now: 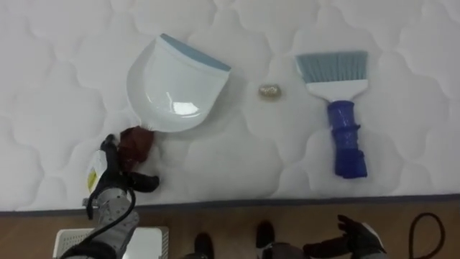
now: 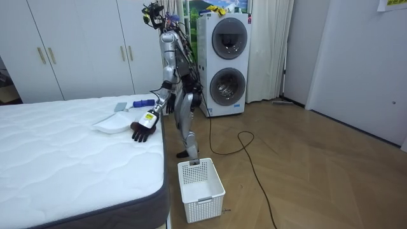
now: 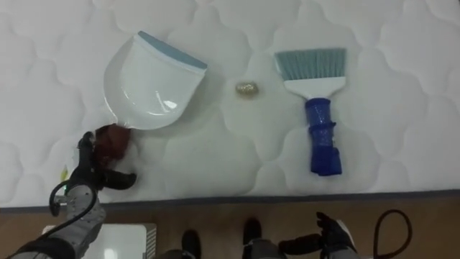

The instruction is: Clean bed

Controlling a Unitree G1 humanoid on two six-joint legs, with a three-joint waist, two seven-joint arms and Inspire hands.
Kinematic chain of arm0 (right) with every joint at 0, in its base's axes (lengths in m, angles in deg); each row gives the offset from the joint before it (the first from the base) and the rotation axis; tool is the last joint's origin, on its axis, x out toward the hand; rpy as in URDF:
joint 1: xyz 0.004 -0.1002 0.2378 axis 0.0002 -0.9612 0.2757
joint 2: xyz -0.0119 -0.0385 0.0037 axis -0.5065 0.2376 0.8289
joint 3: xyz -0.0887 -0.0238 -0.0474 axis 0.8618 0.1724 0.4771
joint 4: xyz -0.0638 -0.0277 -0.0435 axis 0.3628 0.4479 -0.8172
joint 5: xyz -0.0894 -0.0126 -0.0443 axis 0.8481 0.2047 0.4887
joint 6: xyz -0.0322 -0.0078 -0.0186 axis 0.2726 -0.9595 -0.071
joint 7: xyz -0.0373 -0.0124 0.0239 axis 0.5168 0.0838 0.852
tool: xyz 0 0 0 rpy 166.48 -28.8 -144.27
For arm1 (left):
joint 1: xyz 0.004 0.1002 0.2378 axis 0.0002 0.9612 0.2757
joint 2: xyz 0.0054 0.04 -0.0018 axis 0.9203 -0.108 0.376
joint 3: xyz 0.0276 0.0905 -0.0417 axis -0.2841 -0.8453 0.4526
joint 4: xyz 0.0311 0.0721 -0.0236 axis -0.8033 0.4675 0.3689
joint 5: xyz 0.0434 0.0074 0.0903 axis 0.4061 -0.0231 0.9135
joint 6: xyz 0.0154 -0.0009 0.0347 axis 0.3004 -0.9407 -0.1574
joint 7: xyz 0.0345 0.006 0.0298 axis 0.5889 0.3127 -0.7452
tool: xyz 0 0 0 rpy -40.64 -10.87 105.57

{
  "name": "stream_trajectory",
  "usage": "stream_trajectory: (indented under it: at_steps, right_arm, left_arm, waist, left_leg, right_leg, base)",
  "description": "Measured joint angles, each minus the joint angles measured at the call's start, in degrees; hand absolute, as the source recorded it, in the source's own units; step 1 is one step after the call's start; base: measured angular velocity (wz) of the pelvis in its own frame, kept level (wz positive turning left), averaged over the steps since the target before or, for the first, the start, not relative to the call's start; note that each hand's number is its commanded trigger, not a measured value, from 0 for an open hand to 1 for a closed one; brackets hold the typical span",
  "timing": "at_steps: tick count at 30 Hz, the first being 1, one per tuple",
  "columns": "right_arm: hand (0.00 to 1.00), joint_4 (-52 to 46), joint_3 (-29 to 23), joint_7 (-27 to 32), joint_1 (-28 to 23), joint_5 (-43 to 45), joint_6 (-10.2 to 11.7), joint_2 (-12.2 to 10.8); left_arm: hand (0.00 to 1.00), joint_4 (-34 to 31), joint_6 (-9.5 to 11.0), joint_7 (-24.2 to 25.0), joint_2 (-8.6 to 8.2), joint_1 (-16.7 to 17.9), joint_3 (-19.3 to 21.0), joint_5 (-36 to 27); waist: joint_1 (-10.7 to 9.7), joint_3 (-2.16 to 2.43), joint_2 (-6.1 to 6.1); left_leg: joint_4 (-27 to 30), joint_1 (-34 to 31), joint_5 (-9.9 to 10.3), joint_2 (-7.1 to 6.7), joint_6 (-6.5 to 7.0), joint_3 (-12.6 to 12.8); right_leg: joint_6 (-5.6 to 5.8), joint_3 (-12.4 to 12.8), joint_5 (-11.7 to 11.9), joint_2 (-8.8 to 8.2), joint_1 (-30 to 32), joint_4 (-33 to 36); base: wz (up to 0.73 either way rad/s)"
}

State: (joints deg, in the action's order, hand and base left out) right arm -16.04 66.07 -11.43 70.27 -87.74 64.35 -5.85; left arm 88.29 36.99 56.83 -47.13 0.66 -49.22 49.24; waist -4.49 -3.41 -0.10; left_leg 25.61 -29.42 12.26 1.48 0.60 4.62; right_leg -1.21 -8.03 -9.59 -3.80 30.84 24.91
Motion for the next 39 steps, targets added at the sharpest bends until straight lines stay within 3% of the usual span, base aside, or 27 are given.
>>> stream_trajectory:
  at_steps: [5, 11, 17, 27, 33, 39]
  right_arm:
    - [0.00, -0.77, 3.05, 1.16, 0.00, -1.86, 0.00, 0.02]
    - [0.00, -1.00, 4.28, 1.73, 0.04, -2.37, -0.01, 0.01]
    - [0.00, -1.43, 5.25, 1.74, 0.04, -2.39, 0.00, 0.03]
    - [0.00, -1.49, 5.39, 1.63, 0.05, -2.44, 0.04, 0.05]
    - [0.00, -2.01, 4.97, 3.12, -0.31, -7.05, -0.03, 0.05]
    - [0.00, -4.82, 0.21, 6.65, -1.19, -12.67, 0.86, 0.12]
  left_arm:
    - [1.00, 0.10, -0.83, -1.17, 2.84, -1.37, -1.21, -0.12]
    - [1.00, 0.99, -3.00, -1.80, 4.21, -3.11, -3.10, -0.60]
    - [1.00, 1.37, -5.03, -1.52, 3.52, -3.50, -4.63, -0.66]
    - [1.00, 1.41, -4.98, -0.44, 3.45, -2.90, -5.84, -0.40]
    - [1.00, 1.34, -4.92, -0.52, 4.01, -2.80, -8.01, 0.66]
    - [1.00, 1.27, -4.87, -0.75, 4.33, -1.36, -9.92, 3.69]
  waist:
    - [-0.07, -0.30, 0.49]
    - [-0.34, -0.29, 0.49]
    - [-0.63, -0.29, 0.48]
    - [-0.31, -0.28, 0.49]
    - [-0.23, -0.23, 0.39]
    - [-0.86, 0.12, -0.77]
  left_leg:
    - [-0.02, -0.01, -0.07, -0.12, 0.10, 0.00]
    - [-0.12, -0.14, -0.07, -0.37, 0.11, -0.10]
    - [-0.20, -0.16, -0.07, -0.35, 0.11, -0.12]
    - [0.10, 0.04, -0.07, -0.29, 0.11, 0.23]
    - [0.84, 0.02, -0.08, -0.20, 0.13, 0.25]
    - [1.00, 0.02, -0.13, -0.28, 0.20, 0.23]
  right_leg:
    - [0.08, 0.03, 0.01, -0.07, 0.00, 0.04]
    - [0.29, -0.05, -0.02, -0.20, -0.02, 0.17]
    - [0.30, -0.07, -0.02, -0.17, -0.04, 0.04]
    - [0.28, 0.08, -0.03, -0.23, 0.18, 0.95]
    - [0.22, 0.18, -0.06, -0.24, 0.09, 1.43]
    - [0.21, 0.34, -0.04, -0.28, 0.17, 1.77]
  base:
    - [0.00]
    - [0.00]
    - [0.00]
    - [-0.01]
    - [0.00]
    - [0.00]
